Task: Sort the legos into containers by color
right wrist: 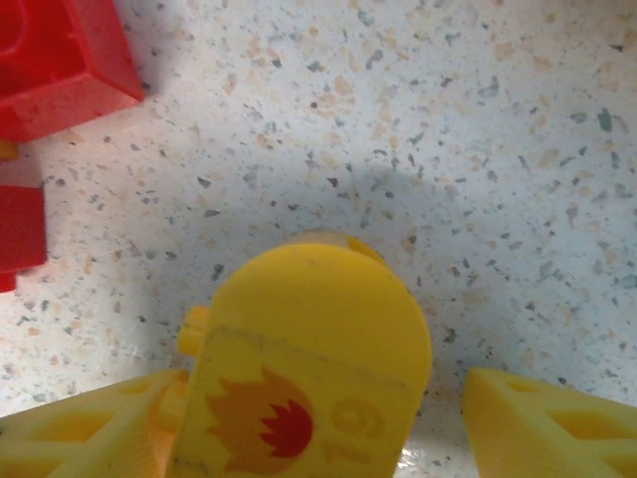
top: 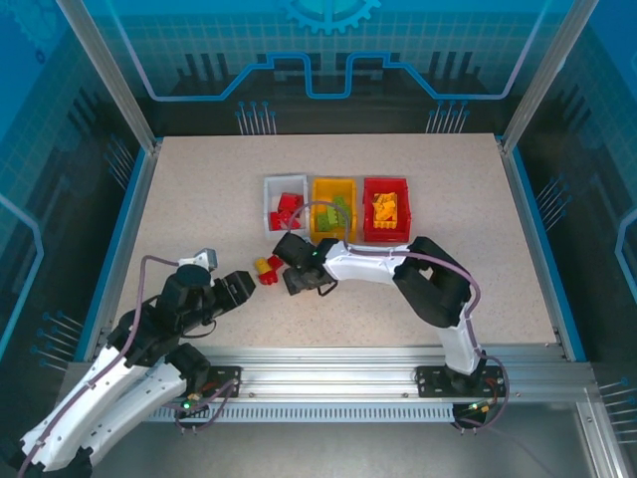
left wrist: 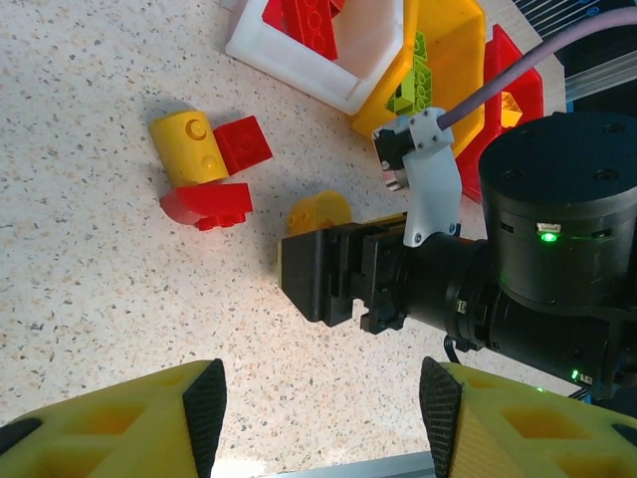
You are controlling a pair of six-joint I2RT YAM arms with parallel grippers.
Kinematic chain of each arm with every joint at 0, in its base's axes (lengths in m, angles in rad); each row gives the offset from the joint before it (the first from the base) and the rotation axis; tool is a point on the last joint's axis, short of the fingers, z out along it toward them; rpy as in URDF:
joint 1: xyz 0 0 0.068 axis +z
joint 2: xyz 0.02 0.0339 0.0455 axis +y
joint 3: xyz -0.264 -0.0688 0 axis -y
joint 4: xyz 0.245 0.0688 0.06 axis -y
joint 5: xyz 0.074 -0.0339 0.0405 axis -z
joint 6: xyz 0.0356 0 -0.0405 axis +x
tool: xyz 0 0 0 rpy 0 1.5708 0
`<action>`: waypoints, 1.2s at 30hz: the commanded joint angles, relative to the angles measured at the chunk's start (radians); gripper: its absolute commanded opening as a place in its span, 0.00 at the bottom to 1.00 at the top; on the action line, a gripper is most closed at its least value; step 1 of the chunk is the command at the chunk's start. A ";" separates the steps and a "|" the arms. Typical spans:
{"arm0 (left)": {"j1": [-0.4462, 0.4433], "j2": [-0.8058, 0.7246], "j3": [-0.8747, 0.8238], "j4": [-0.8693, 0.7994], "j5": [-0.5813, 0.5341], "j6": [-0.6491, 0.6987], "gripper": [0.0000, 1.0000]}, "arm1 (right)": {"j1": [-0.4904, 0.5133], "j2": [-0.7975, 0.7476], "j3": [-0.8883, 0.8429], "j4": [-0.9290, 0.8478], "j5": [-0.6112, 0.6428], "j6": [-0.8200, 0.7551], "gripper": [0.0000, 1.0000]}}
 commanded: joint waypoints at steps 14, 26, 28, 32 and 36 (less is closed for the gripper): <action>0.000 0.026 -0.023 0.101 0.089 -0.003 0.58 | -0.012 -0.074 -0.007 -0.035 0.076 0.057 0.36; -0.115 0.443 0.151 0.419 0.157 0.072 0.59 | -0.384 -0.536 -0.231 -0.095 0.091 -0.091 0.35; -0.161 0.529 0.208 0.448 0.131 0.101 0.59 | -0.459 -0.493 -0.183 -0.095 0.068 -0.125 0.35; -0.233 0.669 0.301 0.494 0.089 0.138 0.59 | -0.560 -0.348 -0.046 -0.125 0.027 -0.161 0.35; -0.263 0.746 0.333 0.526 0.068 0.141 0.59 | -0.604 -0.209 0.056 -0.157 0.017 -0.164 0.35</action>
